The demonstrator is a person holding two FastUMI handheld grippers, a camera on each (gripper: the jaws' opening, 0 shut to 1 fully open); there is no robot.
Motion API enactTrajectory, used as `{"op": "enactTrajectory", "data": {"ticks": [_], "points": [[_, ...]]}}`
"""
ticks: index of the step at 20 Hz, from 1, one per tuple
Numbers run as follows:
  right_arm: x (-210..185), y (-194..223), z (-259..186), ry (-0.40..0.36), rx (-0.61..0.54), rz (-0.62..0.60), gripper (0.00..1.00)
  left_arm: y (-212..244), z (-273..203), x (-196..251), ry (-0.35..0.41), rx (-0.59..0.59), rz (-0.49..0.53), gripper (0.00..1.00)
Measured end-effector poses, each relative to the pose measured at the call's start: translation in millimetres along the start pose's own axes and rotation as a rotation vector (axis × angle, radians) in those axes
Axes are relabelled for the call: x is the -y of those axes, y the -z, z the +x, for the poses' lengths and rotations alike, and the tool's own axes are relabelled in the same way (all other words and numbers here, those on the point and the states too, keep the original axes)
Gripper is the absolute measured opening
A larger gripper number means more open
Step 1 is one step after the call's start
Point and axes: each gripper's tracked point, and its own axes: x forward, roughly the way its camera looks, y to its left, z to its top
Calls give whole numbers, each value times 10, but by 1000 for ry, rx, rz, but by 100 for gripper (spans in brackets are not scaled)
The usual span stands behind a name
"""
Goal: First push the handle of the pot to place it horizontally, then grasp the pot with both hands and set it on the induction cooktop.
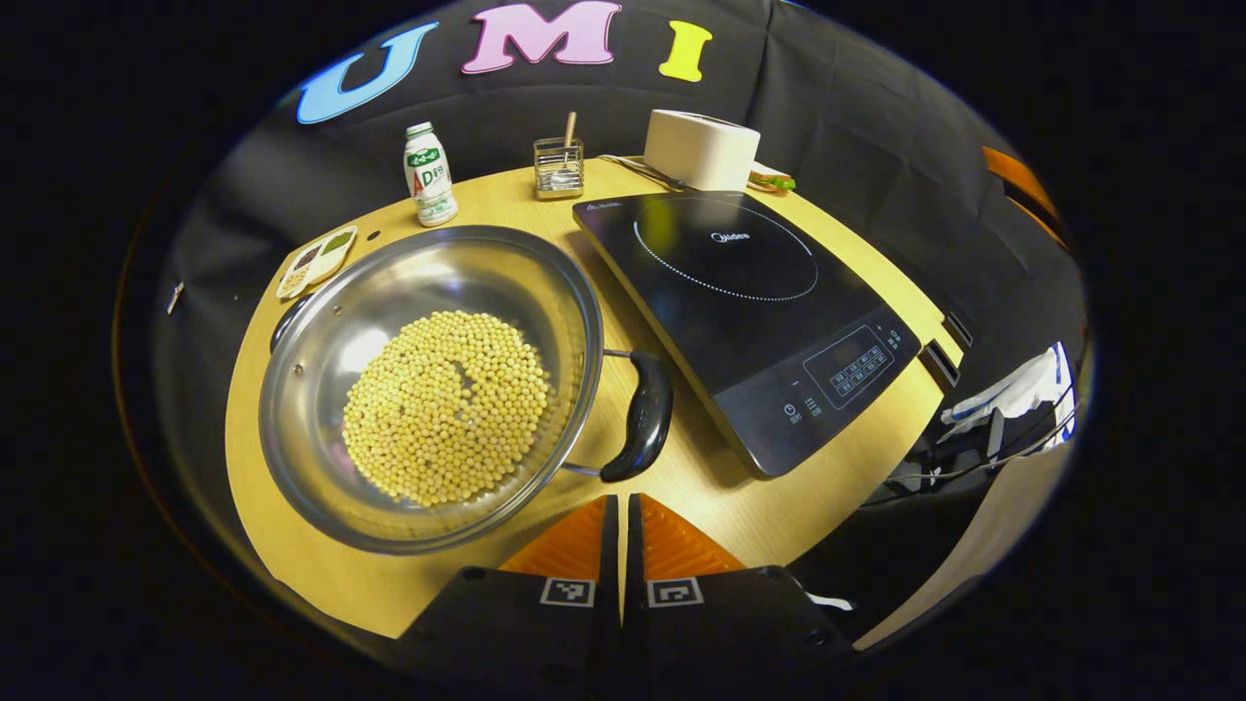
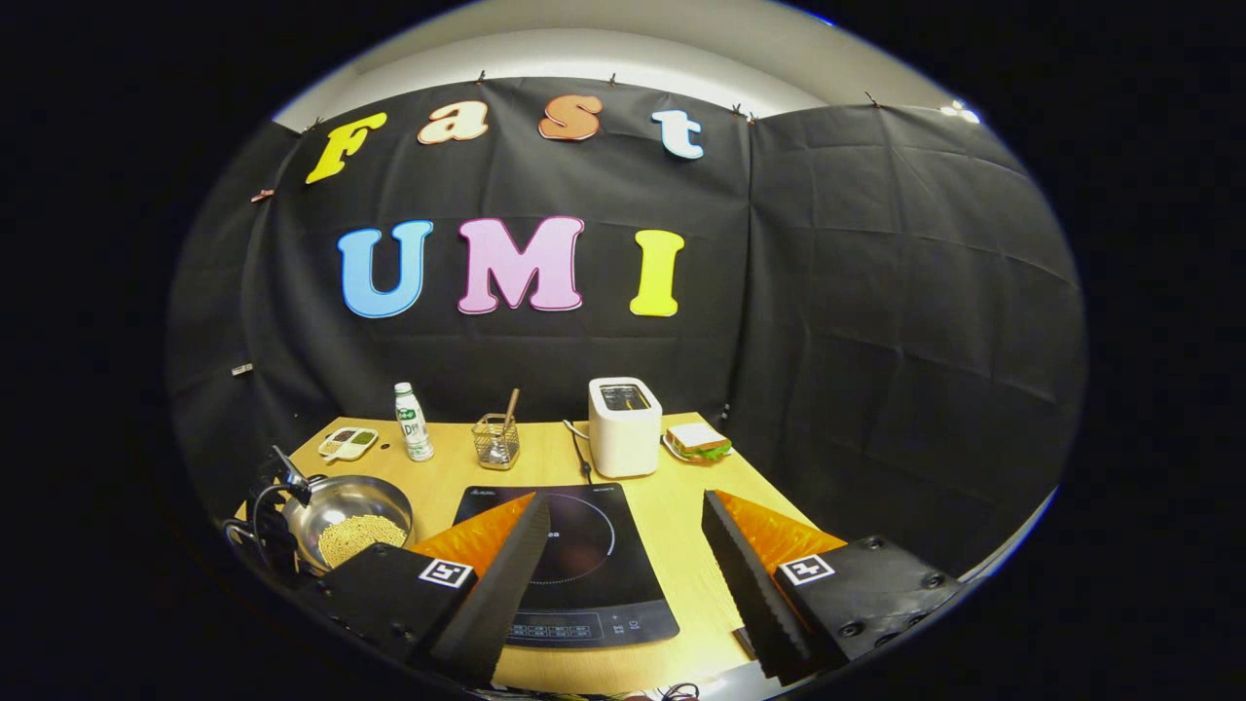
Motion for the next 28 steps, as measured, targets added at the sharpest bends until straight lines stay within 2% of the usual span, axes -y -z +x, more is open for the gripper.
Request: {"op": "enactTrajectory", "data": {"ticks": [4,6,15,22,25,28], "points": [[265,23,119,41,-15,-21,98,-103,112,73,8,-10,-8,5],[317,11,233,32,-14,-18,98,-128,139,71,-8,-22,-19,5],[201,7,764,-145,-20,-41,98,-435,345,168,-96,-32,-239,5],[187,105,1009,-256,-32,-43,98,-746,554,142,-169,-23,-271,5],[152,192,1089,-297,-63,-8,98,-855,621,107,-195,-19,-279,5],[169,219,1132,-303,-67,-18,98,-939,671,91,-202,-7,-292,5]]}}
